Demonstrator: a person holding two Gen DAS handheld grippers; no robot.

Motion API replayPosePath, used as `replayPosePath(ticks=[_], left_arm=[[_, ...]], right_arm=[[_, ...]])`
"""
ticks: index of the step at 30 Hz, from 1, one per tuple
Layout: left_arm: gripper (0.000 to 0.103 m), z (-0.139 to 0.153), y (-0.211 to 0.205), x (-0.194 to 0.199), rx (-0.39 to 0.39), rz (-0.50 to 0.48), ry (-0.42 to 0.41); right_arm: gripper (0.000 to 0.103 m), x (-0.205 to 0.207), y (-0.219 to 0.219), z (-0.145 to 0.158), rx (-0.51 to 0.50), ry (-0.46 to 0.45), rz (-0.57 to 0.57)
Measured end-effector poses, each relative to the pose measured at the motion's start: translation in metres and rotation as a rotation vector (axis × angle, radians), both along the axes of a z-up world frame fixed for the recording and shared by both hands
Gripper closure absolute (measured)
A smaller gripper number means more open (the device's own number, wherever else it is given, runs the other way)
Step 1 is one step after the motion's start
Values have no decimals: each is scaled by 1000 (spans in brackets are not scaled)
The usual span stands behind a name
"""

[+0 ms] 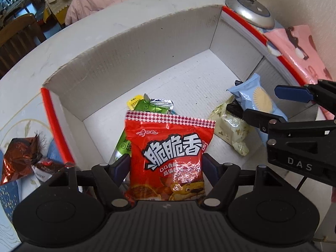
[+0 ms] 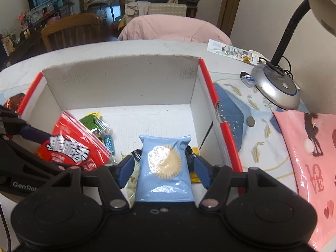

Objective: Organize snacks
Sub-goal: 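Open both grippers to drop the chip bag and cookie packet into the box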

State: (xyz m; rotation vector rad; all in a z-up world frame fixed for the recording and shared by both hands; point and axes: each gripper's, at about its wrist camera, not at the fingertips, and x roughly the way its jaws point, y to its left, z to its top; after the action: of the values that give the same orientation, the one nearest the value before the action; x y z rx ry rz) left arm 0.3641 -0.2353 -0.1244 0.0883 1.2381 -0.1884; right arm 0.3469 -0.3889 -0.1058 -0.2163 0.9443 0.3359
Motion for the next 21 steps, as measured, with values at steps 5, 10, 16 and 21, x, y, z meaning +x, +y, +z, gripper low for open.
replayPosePath(ticks=[5,10,16,21], left_arm=[[30,18,8,-13,-21,2,-44],[30,38,19,-27,-39,7,-99],[30,63,41,-46,-74,28,-153],[30,82,64,-66,-98,36,-203]], right_arm=[[30,-14,-2,18,37,-22,-18],[25,-31,1,39,68,-56,-23],[21,-55,10,67,114,-102,-28],[21,-76,27,85,131,-129,-10]])
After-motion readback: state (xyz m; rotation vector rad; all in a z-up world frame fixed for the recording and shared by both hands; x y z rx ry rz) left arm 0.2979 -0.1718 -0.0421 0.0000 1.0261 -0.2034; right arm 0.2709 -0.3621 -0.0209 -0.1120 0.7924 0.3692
